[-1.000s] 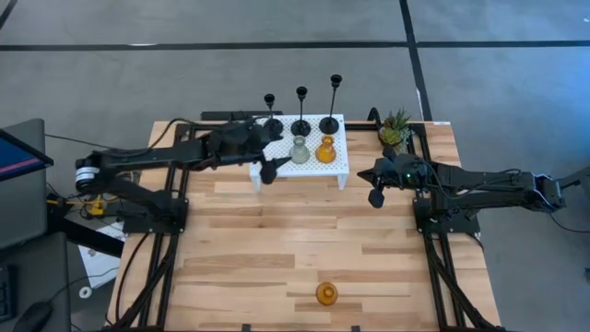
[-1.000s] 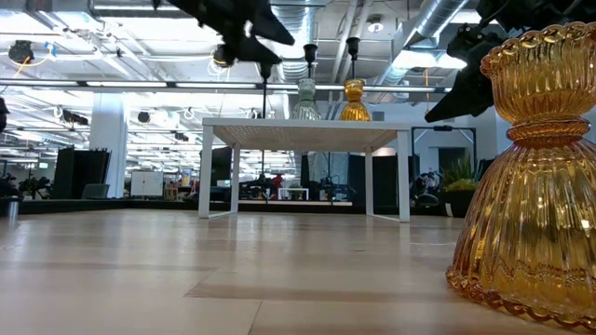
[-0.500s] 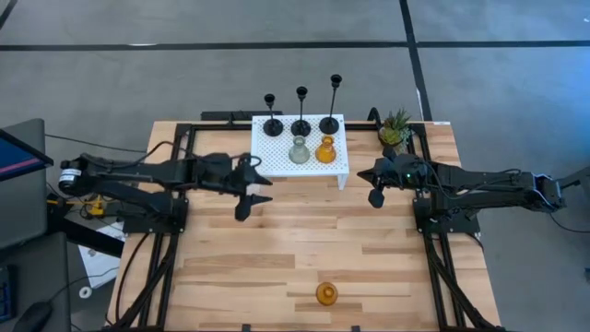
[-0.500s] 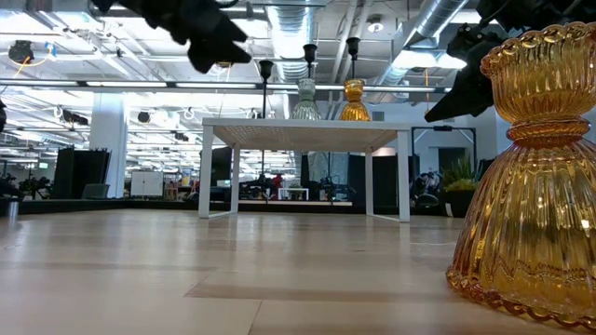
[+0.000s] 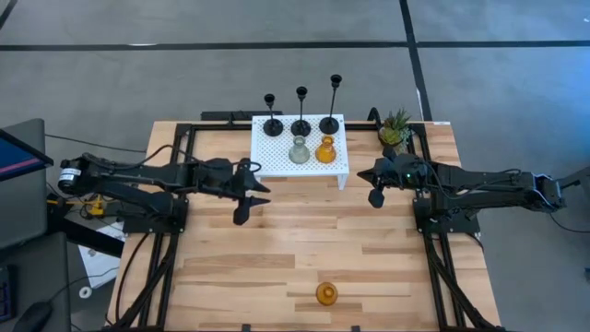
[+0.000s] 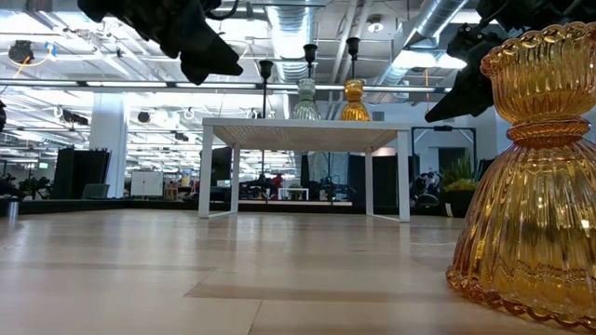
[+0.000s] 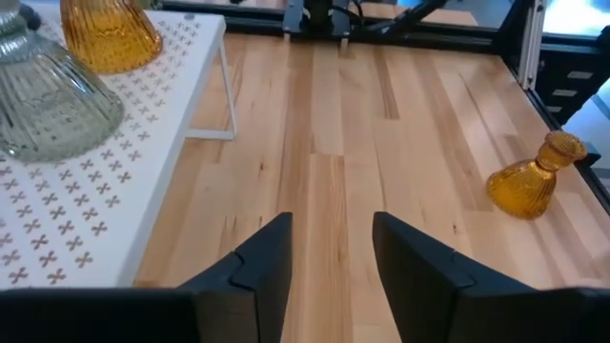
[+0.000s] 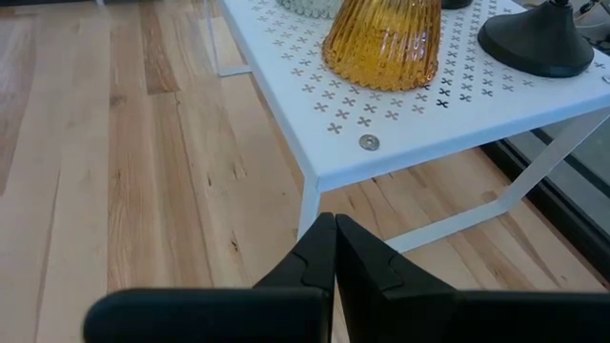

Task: Pick & Place candle stick holders
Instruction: Put the orange candle holder on the white shelf

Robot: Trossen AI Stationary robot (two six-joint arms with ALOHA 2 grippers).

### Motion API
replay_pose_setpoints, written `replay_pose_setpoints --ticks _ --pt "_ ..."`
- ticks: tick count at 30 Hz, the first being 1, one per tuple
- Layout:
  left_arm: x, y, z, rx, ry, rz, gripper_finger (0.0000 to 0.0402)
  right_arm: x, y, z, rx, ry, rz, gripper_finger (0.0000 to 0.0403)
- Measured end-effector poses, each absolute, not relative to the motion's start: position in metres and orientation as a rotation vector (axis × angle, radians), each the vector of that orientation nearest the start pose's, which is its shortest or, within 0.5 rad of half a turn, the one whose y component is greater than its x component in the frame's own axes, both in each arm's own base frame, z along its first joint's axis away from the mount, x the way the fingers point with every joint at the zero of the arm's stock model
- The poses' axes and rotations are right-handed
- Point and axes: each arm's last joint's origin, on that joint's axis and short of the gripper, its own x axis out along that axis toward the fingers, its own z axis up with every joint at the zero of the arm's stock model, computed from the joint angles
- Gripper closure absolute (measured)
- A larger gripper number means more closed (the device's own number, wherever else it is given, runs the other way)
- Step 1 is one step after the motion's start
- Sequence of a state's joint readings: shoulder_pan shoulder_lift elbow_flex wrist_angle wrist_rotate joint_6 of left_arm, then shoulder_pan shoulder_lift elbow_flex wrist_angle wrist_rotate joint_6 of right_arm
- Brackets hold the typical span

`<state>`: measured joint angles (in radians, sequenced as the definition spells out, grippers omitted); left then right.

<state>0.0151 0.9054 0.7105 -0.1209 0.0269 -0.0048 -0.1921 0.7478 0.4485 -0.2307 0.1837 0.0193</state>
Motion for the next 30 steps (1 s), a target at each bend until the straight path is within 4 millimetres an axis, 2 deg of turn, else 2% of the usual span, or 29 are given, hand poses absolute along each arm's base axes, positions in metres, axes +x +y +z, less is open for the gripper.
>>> replay_pose_setpoints --ticks 7,15,18,24,30 --pt "0.202 0.002 0.296 -0.01 0.279 -0.011 0.0254 0.158 -0.036 0.22 0.023 0.519 -0.374 0.0403" --pt "0.202 0.002 0.297 -0.009 0.273 -0.011 0.027 0.159 -0.025 0.219 0.246 0.493 -0.349 0.0403" --pt "0.201 0.002 0.292 0.027 0.285 -0.016 0.0287 0.161 -0.016 0.219 0.244 0.504 -0.264 0.0403" --pt "0.195 0.002 0.271 0.064 0.321 -0.023 0.0339 0.161 0.0 0.219 0.217 0.512 -0.174 0.0403" --pt "0.174 0.001 0.263 0.065 0.274 -0.025 0.0394 0.161 0.01 0.219 0.199 0.522 -0.116 0.0403"
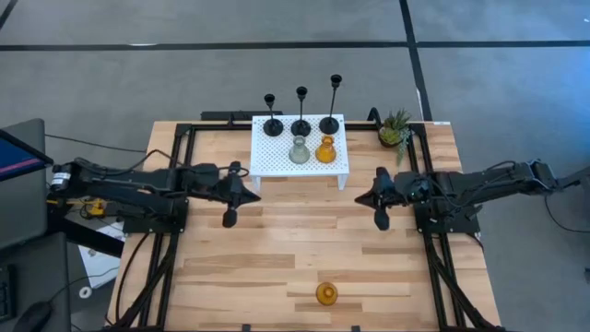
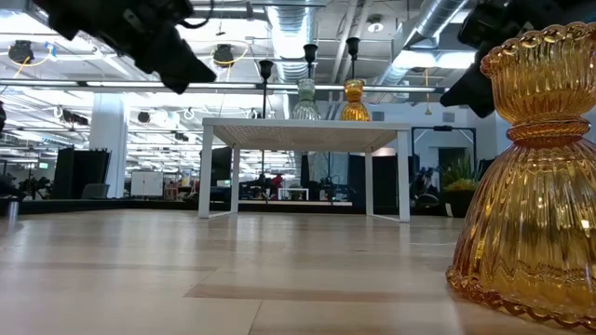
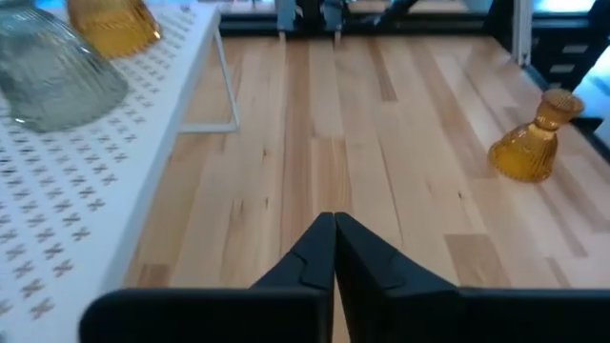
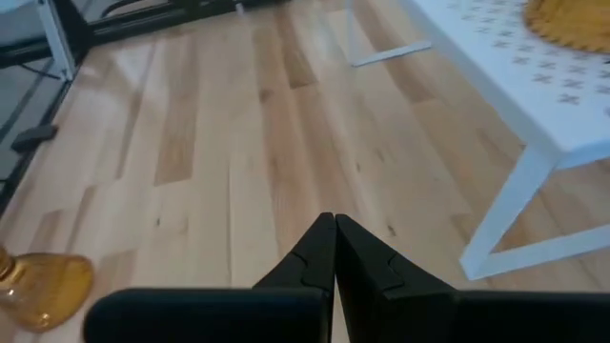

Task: Pick & Place candle stick holders
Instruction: Put the orange candle holder on the white shelf

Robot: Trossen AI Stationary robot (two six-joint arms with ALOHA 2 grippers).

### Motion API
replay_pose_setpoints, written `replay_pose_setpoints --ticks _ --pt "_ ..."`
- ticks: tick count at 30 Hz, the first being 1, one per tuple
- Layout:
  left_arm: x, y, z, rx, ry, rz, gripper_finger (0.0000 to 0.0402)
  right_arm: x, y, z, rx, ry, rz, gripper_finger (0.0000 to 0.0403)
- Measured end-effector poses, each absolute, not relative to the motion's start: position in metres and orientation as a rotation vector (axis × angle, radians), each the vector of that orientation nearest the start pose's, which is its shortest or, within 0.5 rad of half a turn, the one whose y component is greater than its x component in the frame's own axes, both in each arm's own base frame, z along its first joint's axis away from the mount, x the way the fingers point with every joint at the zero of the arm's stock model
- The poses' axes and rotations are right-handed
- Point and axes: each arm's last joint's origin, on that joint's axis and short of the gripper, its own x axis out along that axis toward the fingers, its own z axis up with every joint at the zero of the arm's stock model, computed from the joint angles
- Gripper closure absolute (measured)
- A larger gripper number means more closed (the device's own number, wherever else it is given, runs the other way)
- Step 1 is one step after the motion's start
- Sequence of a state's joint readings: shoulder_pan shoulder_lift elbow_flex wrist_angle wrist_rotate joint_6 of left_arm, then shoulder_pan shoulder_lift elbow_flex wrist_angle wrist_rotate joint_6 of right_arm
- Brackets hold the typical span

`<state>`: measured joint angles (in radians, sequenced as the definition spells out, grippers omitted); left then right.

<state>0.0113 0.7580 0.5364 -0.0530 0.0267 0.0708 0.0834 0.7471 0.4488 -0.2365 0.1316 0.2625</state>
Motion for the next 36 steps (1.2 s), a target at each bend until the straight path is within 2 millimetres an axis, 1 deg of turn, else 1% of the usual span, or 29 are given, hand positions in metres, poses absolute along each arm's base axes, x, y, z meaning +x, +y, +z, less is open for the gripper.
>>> replay_pose_setpoints --ticks 5,7,10,14,18,26,32,36 --pt "0.149 0.001 0.26 0.067 0.182 -0.022 0.0394 0.158 0.015 0.215 0.162 0.562 -0.131 0.0403" --pt "0.14 0.001 0.256 0.068 0.153 -0.021 0.0395 0.157 0.018 0.214 0.147 0.572 -0.139 0.0403" --pt "0.13 0.001 0.248 0.069 0.107 -0.019 0.0397 0.156 0.021 0.214 0.145 0.57 -0.135 0.0403" --pt "0.122 0.001 0.239 0.07 0.073 -0.018 0.0395 0.156 0.026 0.215 0.212 0.568 -0.13 0.0403" --pt "0.119 0.001 0.235 0.07 0.056 -0.017 0.0397 0.157 0.032 0.214 0.261 0.569 -0.113 0.0403" --pt "0.12 0.001 0.236 0.07 0.051 -0.017 0.0394 0.168 0.051 0.209 0.269 0.563 -0.025 0.0403" --pt "0.12 0.0 0.236 0.07 0.046 -0.025 0.0396 0.171 0.073 0.202 0.348 0.657 0.035 0.0403" --pt "0.12 0.0 0.236 0.07 0.046 -0.025 0.0393 0.177 0.085 0.198 0.326 0.704 0.058 0.0403"
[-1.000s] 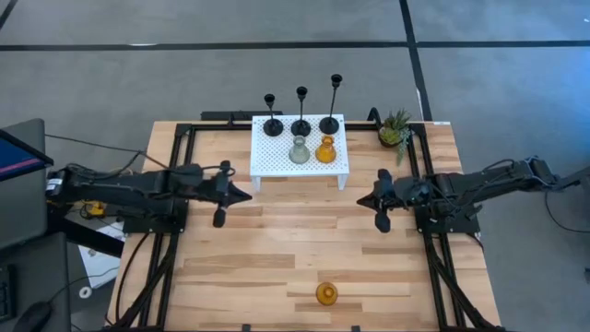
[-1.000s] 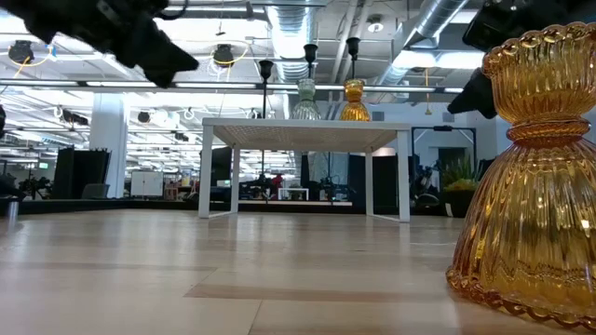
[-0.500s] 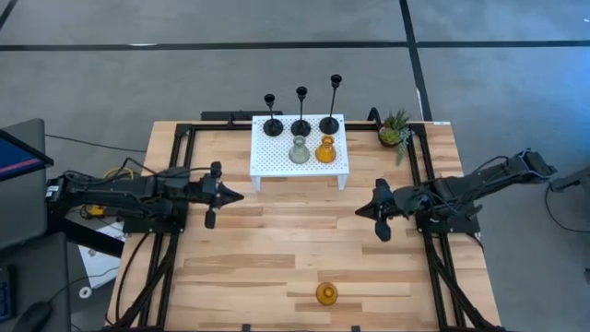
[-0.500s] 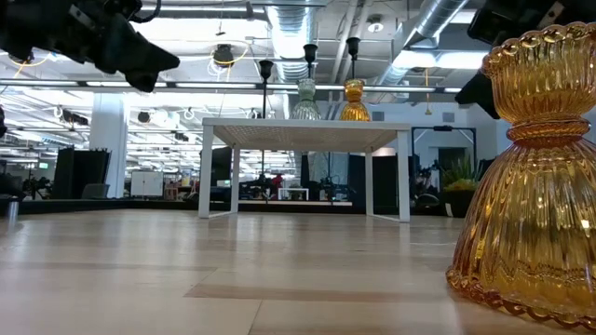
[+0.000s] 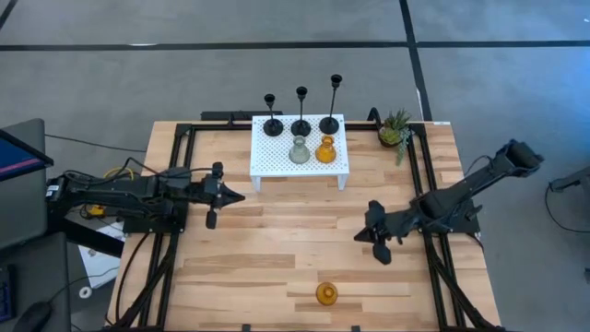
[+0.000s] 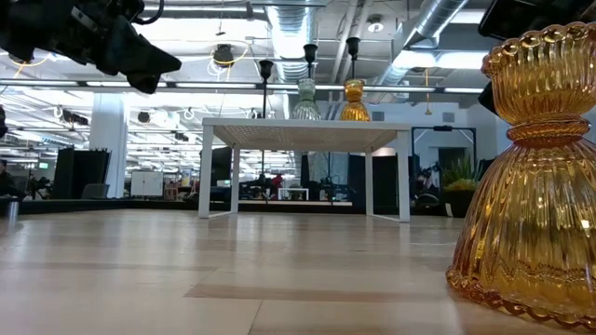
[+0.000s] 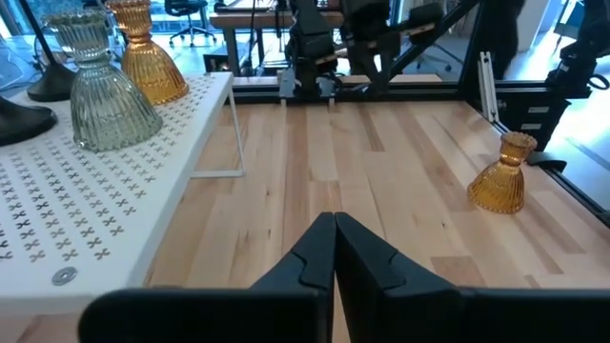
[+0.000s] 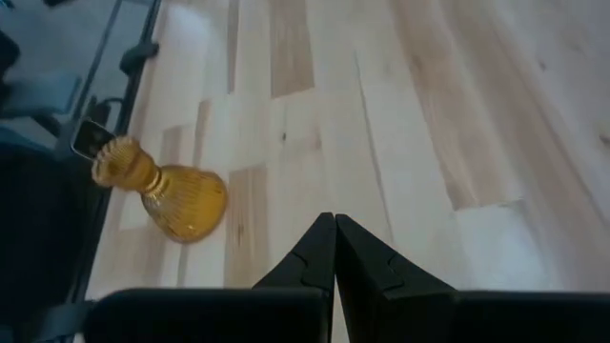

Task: Pick & Place candle stick holders
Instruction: Put the orange candle holder on the white shelf

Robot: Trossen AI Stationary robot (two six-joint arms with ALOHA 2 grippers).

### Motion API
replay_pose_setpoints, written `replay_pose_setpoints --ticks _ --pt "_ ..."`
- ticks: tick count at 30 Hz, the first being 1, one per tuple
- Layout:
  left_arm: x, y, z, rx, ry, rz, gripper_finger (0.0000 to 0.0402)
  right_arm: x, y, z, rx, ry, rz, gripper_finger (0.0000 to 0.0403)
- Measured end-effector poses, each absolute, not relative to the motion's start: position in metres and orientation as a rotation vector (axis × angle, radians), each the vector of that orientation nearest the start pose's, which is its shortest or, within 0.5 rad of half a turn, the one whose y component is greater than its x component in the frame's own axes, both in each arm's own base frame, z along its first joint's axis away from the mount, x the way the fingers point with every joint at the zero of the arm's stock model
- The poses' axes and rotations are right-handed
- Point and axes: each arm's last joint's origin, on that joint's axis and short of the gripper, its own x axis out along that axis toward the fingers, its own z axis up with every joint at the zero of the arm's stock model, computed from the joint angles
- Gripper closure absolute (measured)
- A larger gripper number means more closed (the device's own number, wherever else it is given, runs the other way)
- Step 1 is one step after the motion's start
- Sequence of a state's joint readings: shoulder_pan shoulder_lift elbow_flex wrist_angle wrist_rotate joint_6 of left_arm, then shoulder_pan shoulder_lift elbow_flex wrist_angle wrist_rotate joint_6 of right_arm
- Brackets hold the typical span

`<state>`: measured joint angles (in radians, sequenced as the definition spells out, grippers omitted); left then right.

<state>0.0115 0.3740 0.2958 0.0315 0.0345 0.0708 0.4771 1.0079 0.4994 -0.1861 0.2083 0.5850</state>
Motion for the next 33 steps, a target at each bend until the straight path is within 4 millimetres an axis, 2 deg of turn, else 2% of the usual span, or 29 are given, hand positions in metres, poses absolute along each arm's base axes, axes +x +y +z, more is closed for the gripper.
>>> replay_pose_setpoints --ticks 12,21,27,33 --pt "0.12 0.0 0.236 0.07 0.046 -0.025 0.0393 0.207 0.098 0.162 0.3 0.804 0.053 0.0398" --pt "0.12 0.0 0.236 0.052 0.047 -0.024 0.0394 0.214 0.116 0.137 0.242 0.886 0.177 0.0335" --pt "0.12 0.0 0.236 -0.015 0.044 -0.023 0.0395 0.22 0.141 0.14 0.226 0.909 0.278 0.0332" --pt "0.12 0.0 0.237 -0.082 0.042 -0.022 0.0394 0.235 0.173 0.151 0.211 0.88 0.346 0.0376"
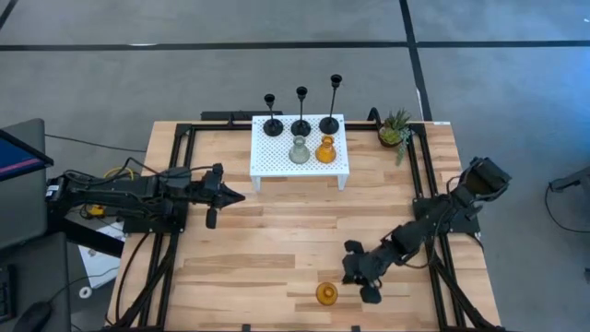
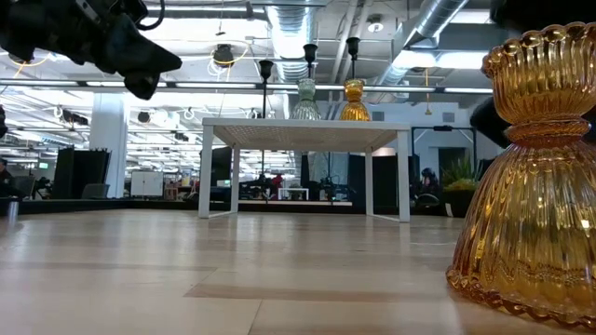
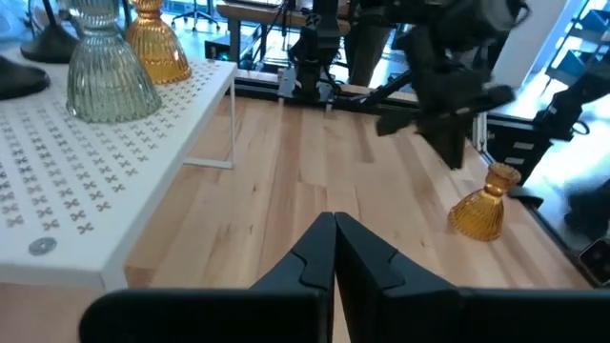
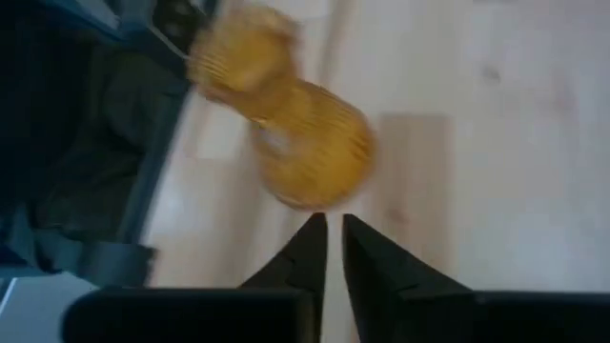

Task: Pick & Place candle stick holders
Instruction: Put the orange candle holder on the white shelf

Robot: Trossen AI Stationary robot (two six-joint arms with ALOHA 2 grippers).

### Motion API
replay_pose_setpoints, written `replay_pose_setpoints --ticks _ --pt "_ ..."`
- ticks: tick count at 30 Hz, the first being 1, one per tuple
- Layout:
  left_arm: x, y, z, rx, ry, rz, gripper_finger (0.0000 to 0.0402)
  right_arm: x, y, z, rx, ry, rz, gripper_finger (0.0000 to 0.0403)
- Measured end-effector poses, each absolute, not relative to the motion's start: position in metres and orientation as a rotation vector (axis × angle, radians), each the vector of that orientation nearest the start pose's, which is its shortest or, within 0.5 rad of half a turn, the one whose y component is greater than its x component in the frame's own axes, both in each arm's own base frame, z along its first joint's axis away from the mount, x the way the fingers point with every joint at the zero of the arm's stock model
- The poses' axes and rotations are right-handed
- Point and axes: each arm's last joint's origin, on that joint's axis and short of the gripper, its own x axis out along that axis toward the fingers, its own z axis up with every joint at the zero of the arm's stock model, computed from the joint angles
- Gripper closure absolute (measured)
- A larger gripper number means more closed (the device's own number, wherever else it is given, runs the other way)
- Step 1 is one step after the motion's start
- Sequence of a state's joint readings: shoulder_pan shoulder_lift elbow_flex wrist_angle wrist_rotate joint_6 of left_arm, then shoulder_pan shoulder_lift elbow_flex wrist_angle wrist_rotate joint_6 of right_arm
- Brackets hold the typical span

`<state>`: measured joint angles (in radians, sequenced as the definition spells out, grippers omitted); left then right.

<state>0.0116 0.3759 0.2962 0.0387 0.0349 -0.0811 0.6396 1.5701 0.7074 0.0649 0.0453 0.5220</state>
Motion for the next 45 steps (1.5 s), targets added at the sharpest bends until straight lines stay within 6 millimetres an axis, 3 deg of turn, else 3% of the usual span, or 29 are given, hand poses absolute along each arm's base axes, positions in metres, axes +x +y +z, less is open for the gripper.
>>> replay_pose_setpoints --ticks 3,8,14,22,32,45 --pt "0.121 0.0 0.236 -0.112 0.05 -0.021 0.0395 0.245 0.19 0.157 0.211 0.862 0.375 0.0398" --pt "0.126 0.0 0.233 -0.119 0.079 -0.019 0.0396 0.26 0.214 0.163 0.214 0.852 0.422 0.039" --pt "0.133 0.001 0.227 -0.12 0.139 -0.015 0.0393 0.268 0.23 0.173 0.226 0.929 0.46 0.04" --pt "0.142 0.001 0.219 -0.122 0.201 -0.012 0.0395 0.277 0.227 0.183 0.223 0.923 0.413 0.0402" --pt "0.145 0.001 0.219 -0.122 0.2 -0.012 0.0395 0.293 0.235 0.137 0.305 0.988 0.395 0.0403" --pt "0.145 0.001 0.219 -0.122 0.193 -0.012 0.0395 0.318 0.208 0.136 0.215 0.857 0.253 0.0403"
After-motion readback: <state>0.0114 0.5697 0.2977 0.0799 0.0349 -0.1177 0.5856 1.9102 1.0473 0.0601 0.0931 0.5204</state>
